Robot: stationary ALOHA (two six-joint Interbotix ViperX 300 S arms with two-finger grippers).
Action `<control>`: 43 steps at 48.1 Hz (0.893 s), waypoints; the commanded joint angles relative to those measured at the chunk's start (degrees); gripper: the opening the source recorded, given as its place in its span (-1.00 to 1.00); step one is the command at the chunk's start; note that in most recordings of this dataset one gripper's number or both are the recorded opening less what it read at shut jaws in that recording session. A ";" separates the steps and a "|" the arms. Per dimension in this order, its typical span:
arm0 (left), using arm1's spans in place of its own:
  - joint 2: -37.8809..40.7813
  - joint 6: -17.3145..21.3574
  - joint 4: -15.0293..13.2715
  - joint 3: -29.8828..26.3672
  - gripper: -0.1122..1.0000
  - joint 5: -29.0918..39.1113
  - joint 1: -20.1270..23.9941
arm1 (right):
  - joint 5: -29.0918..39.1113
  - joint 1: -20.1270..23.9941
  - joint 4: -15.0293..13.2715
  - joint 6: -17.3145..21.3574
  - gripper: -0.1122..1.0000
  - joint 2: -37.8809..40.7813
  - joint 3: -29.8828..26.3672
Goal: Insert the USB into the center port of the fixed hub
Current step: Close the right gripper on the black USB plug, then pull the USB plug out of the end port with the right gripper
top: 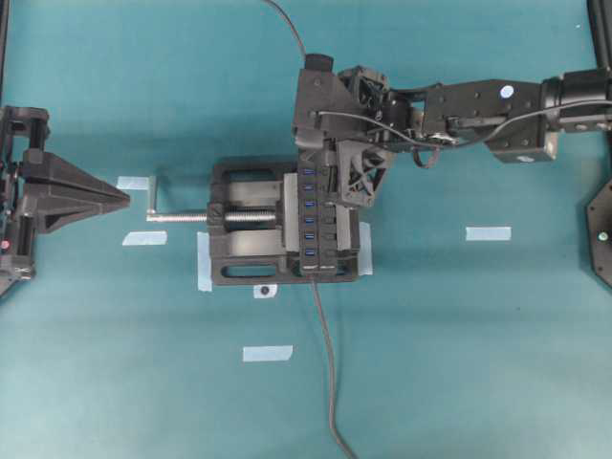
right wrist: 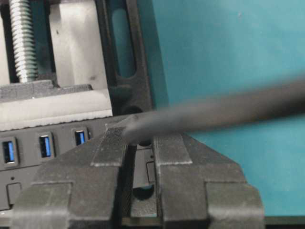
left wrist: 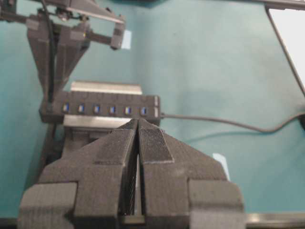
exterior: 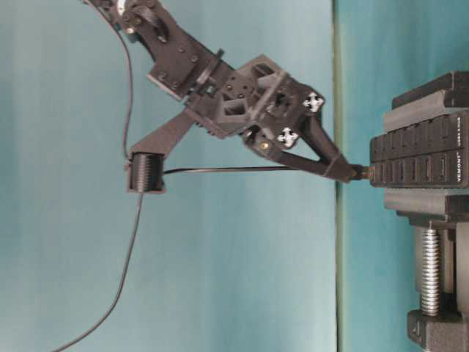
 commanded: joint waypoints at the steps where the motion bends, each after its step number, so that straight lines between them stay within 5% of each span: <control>1: 0.18 -0.09 0.18 -0.70 -0.78 -0.53 0.09 | 0.97 0.35 0.18 0.26 -0.62 -2.72 -2.02; 43: 0.18 -0.09 0.18 -0.26 -0.78 -1.67 0.18 | 7.56 2.99 2.11 0.44 -0.65 -5.01 -5.10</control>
